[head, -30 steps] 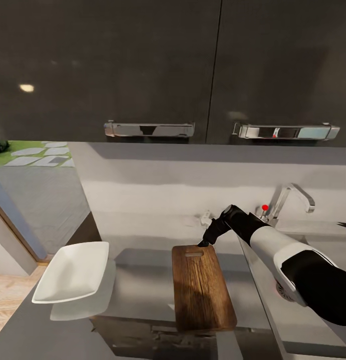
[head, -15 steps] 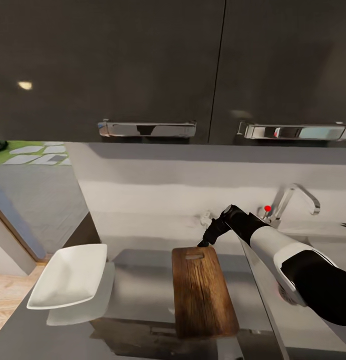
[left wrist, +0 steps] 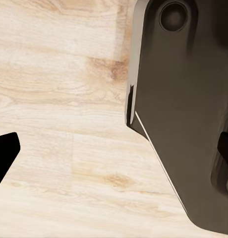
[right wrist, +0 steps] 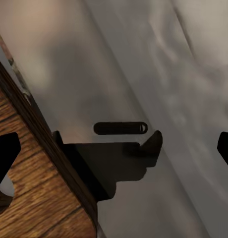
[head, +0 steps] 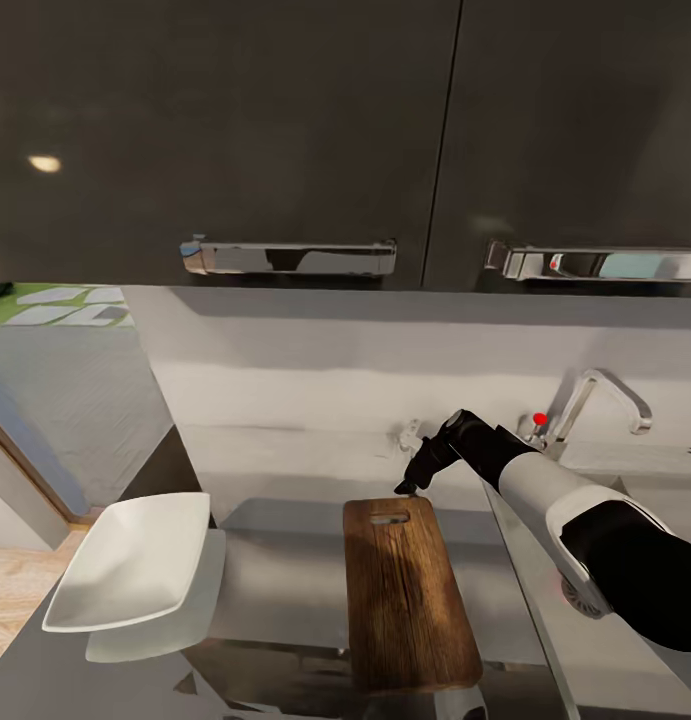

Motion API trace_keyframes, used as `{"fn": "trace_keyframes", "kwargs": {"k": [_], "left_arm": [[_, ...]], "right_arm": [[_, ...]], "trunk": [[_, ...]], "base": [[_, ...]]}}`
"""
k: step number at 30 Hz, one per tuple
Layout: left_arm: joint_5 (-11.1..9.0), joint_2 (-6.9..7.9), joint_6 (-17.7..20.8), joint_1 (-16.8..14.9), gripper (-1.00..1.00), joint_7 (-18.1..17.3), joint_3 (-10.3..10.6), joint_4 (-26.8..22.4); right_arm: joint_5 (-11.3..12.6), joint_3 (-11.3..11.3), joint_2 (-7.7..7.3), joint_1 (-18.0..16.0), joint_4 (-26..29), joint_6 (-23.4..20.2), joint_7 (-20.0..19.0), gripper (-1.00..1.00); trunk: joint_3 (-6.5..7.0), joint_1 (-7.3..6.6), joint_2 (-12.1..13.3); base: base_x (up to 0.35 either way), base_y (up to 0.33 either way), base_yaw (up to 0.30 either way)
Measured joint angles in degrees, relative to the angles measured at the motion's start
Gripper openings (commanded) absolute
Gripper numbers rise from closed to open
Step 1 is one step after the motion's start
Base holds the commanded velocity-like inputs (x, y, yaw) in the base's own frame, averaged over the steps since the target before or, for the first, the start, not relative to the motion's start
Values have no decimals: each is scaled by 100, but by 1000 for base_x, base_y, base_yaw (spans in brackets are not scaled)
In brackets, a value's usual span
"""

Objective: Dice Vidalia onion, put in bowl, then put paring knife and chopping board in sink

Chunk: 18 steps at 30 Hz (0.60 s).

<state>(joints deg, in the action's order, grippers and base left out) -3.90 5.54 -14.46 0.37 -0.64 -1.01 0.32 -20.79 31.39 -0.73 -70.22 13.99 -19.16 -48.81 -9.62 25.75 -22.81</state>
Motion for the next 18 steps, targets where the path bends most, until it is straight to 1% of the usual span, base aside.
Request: {"fn": "trace_keyframes", "kwargs": {"k": [3, 8, 11, 14, 18], "left_arm": [[2, 0, 0, 0, 100, 0, 0, 0], [3, 0, 0, 0, 100, 0, 0, 0], [1, 0, 0, 0, 100, 0, 0, 0], [-1, 0, 0, 0, 100, 0, 1, 0], [-1, 0, 0, 0, 100, 0, 0, 0]], "right_arm": [[0, 0, 10, 0, 0, 0, 0, 100], [3, 9, 97, 1, 6, -4, -2, 100], [-62, 1, 146, 2, 6, -3, -4, 100], [-151, 1, 234, 2, 6, -3, -3, 100], [-179, 1, 277, 2, 6, -9, -3, 100]], "trunk": [[-8, 0, 0], [-11, 0, 0], [-12, 0, 0], [-12, 0, 0], [-12, 0, 0]], "base": [[1, 0, 0], [0, 0, 0], [0, 0, 0], [0, 0, 0], [0, 0, 0]]}}
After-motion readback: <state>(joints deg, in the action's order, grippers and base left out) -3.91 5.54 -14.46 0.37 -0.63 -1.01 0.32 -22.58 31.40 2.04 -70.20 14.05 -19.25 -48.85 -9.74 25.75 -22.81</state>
